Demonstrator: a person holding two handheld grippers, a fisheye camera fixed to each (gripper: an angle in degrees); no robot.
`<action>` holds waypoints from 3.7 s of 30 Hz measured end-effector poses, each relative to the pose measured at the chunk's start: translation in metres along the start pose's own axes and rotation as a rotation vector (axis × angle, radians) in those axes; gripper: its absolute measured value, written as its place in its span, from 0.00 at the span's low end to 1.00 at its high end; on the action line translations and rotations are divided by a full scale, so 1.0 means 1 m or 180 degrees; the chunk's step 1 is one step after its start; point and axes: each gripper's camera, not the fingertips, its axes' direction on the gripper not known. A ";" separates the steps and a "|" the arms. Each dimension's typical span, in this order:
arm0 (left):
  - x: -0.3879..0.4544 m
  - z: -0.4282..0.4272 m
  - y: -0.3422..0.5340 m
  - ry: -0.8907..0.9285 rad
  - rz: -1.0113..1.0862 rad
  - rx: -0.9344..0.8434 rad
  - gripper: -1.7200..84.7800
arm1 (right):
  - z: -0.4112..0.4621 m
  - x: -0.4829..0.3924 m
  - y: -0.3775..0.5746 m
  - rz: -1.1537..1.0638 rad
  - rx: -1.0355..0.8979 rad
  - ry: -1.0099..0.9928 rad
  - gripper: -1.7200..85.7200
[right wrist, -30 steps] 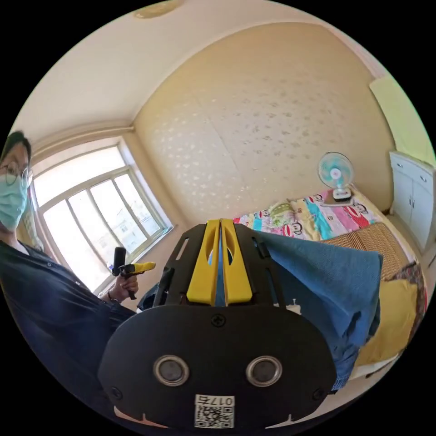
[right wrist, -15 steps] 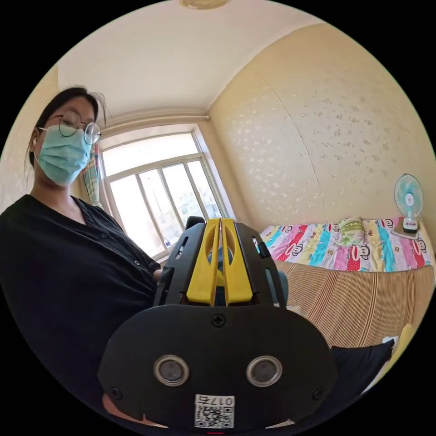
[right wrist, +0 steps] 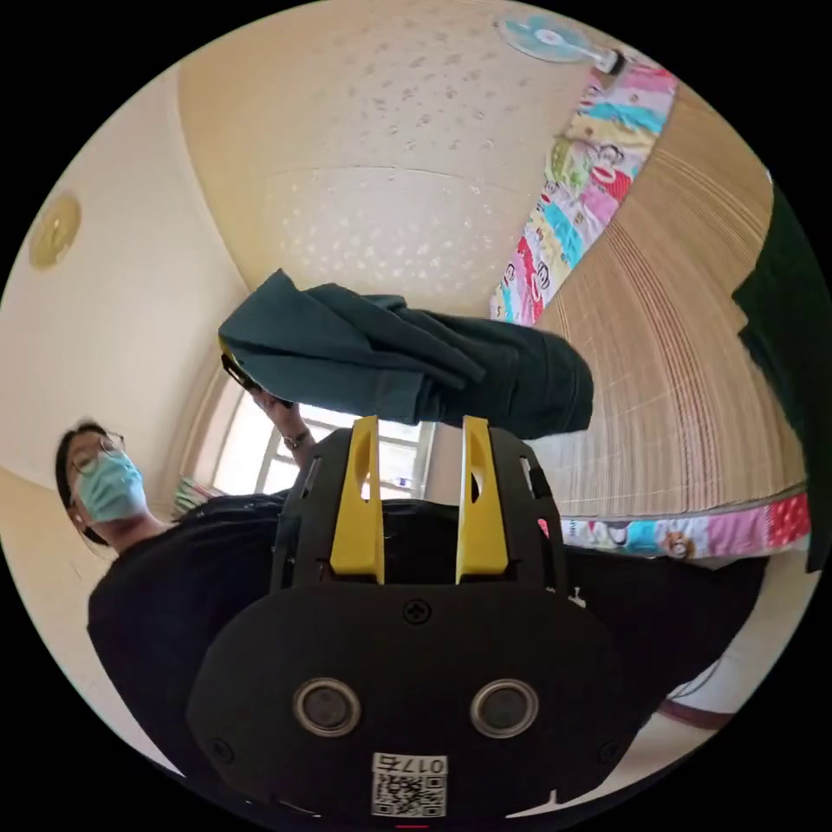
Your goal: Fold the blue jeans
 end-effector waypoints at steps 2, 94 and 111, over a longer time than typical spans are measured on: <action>0.010 0.015 -0.014 -0.0002 0.0136 0.0012 0.06 | -0.003 0.041 -0.016 0.0505 0.0043 -0.0576 0.19; -0.311 -0.040 0.050 0.1256 -0.2780 -0.1211 0.18 | 0.415 0.183 -0.184 -0.1328 0.0845 0.2233 0.07; -0.450 -0.106 0.008 0.1249 -0.4098 0.0429 0.03 | 0.491 0.228 -0.189 -0.1808 -0.0105 0.2836 0.07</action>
